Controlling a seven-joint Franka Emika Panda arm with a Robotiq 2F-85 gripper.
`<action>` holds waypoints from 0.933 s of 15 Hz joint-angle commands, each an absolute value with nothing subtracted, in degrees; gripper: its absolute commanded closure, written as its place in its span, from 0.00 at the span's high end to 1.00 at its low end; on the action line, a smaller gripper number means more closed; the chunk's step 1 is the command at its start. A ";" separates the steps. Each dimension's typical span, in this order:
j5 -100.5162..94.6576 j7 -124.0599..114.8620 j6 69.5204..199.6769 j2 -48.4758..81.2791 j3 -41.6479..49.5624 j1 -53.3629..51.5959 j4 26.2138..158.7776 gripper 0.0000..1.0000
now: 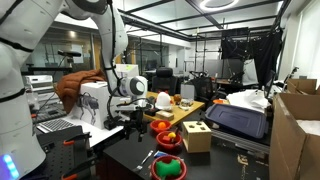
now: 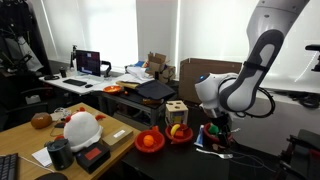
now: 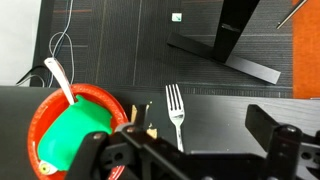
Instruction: Pick up the fork on the table and put it in the bowl with the banana
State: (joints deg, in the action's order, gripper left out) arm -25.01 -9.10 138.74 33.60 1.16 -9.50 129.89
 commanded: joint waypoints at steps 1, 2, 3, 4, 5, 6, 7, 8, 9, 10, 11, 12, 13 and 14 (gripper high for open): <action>-26.27 -9.23 141.74 35.97 3.21 -10.97 127.88 1.00; -25.95 -8.94 142.27 36.57 3.63 -10.78 127.04 1.00; -25.58 -8.95 142.73 37.17 4.25 -10.52 125.87 1.00; -24.47 -8.72 142.90 37.73 4.51 -9.71 124.44 1.00; -23.95 -8.81 143.10 38.22 4.97 -9.31 123.18 1.00; -22.86 -8.55 142.90 38.82 5.11 -8.57 121.76 1.00; -21.84 -8.33 142.69 39.37 5.18 -7.90 120.63 1.00; -20.50 -8.05 142.24 40.03 4.95 -7.20 119.56 1.00; -19.26 -8.05 142.06 40.68 4.71 -6.66 118.63 1.00; -17.90 -8.12 141.96 41.29 4.34 -6.23 117.96 1.00; -16.41 -7.92 141.82 41.77 3.81 -5.79 117.44 1.00; -15.23 -7.74 141.87 42.37 3.48 -5.58 116.98 1.00; -14.20 -7.37 141.76 42.99 3.14 -5.39 116.44 1.00; -13.48 -6.98 141.75 43.58 2.92 -5.43 115.89 1.00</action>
